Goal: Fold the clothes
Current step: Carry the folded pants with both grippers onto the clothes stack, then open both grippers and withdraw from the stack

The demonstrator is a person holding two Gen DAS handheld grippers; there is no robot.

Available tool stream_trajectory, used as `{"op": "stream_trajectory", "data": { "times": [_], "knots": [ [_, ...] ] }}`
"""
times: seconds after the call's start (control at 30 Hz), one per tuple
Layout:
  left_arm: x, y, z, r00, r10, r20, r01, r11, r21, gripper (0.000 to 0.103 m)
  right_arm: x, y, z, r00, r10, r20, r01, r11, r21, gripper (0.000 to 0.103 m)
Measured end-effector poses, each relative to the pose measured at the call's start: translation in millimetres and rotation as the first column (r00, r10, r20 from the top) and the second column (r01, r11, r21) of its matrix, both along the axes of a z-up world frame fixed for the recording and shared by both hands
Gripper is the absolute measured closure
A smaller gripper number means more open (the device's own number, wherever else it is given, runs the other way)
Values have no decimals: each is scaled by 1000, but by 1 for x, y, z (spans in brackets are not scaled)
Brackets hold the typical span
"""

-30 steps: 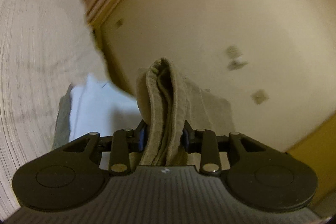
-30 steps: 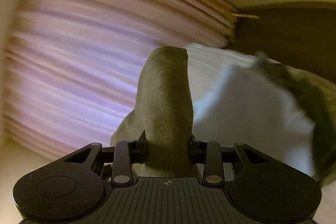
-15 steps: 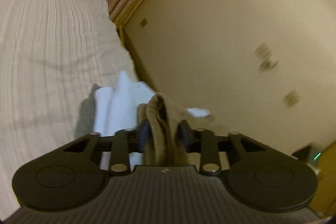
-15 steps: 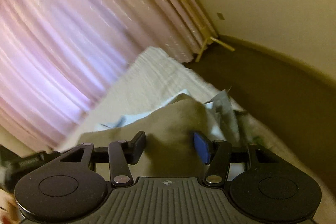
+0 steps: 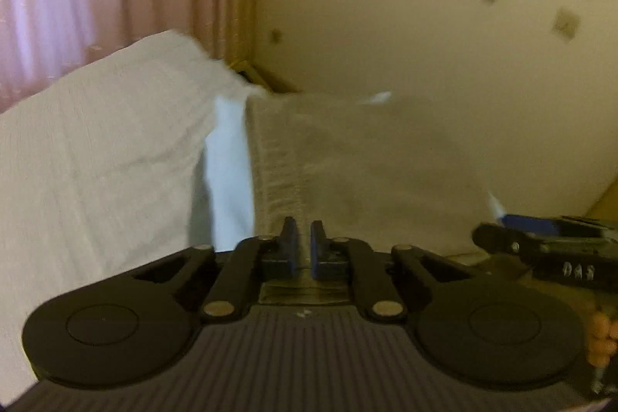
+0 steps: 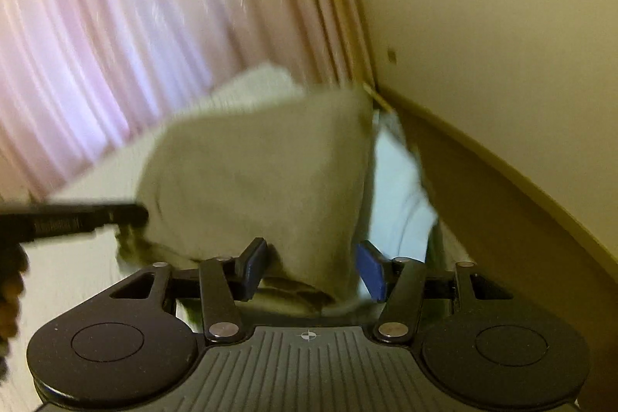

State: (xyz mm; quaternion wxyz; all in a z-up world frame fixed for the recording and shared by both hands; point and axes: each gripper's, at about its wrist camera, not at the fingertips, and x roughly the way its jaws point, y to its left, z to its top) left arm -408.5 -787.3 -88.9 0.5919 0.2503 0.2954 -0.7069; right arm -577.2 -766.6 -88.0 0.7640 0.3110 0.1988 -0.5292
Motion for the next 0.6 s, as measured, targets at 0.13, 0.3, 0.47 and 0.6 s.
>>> {"op": "stream_trajectory", "data": {
  "times": [0.13, 0.3, 0.47, 0.6],
  "knots": [
    [-7, 12, 15, 998, 64, 12, -65, 998, 15, 97, 10, 25, 5, 1000, -6, -28, 6, 1000, 20, 47],
    [-18, 58, 46, 986, 153, 67, -155, 987, 31, 83, 19, 59, 13, 998, -47, -37, 49, 996, 75, 47],
    [-26, 111, 69, 980, 178, 87, -183, 981, 66, 73, 23, 95, 37, 996, -71, -51, 76, 992, 96, 8],
    [-30, 136, 83, 978, 172, 120, -182, 981, 75, 65, 27, 120, 51, 996, -77, -53, 83, 990, 116, 8]
  ]
}}
